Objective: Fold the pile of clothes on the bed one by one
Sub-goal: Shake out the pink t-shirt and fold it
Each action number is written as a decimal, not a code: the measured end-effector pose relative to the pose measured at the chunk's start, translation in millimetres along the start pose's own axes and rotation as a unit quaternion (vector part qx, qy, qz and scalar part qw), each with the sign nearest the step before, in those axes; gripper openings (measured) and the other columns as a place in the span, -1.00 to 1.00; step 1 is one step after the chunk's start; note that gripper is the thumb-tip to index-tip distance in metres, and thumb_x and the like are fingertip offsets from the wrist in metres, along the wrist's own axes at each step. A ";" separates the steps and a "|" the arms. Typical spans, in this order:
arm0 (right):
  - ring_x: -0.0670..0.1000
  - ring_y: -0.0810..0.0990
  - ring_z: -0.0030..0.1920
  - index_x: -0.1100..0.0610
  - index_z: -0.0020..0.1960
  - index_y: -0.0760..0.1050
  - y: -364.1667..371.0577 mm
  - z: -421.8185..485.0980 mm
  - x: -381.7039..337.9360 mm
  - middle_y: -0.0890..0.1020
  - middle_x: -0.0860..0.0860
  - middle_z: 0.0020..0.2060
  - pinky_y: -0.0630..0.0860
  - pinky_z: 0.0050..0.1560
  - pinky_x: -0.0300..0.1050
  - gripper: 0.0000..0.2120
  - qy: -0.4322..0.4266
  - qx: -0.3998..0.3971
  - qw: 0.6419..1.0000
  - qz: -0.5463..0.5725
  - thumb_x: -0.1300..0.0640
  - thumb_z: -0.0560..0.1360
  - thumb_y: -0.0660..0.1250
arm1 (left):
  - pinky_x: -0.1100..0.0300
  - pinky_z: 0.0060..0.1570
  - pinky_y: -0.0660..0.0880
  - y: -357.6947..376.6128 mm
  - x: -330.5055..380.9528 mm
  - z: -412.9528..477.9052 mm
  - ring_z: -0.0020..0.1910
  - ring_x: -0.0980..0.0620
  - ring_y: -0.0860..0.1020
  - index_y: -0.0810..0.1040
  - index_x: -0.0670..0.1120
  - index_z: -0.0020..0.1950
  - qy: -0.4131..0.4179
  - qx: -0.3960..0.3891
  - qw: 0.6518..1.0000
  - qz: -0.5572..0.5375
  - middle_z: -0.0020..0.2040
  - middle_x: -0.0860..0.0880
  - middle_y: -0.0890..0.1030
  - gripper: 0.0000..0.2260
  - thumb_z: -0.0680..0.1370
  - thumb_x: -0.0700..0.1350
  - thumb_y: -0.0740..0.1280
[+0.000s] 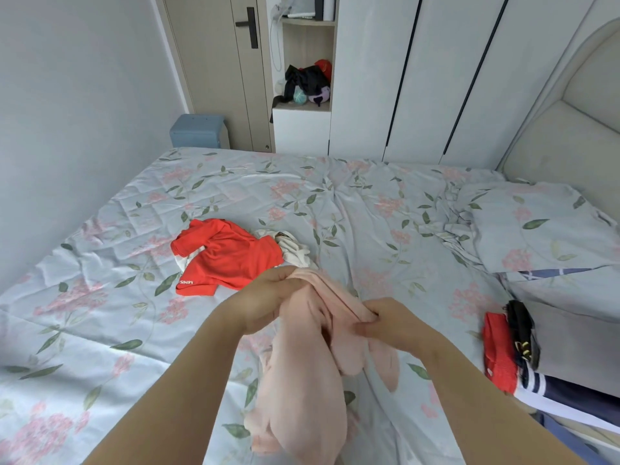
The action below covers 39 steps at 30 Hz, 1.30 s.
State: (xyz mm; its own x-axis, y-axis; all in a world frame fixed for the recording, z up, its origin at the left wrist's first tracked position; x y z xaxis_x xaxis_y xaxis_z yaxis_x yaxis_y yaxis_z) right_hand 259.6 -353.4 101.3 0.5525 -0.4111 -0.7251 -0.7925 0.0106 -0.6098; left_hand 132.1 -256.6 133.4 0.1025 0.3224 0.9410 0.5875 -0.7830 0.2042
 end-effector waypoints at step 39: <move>-0.02 0.52 -0.22 0.13 -0.15 0.56 -41.2 0.1 -65.6 0.58 0.06 -0.25 0.43 -0.14 -0.11 -0.93 -0.026 0.075 0.954 0.291 0.21 0.51 0.35 | 0.33 0.37 0.11 -5.8 20.7 6.3 0.37 0.29 0.12 0.13 0.13 0.47 0.170 0.165 0.925 0.298 0.37 0.17 0.14 -0.02 0.10 0.24 0.41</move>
State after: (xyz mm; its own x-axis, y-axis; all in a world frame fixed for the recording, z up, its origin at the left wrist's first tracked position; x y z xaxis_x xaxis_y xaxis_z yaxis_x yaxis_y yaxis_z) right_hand 256.0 -326.8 174.0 0.0464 -0.2502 -0.9671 -0.9253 0.3541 -0.1360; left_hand 135.9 -242.0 150.0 0.2612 -0.3451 0.9015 0.7263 -0.5449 -0.4190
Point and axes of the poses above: each hand's wrist, its own z-axis towards the middle knuckle, its own y-axis out of the palm, x = y × z, the point moved 10 cm from there along z, towards the middle knuckle
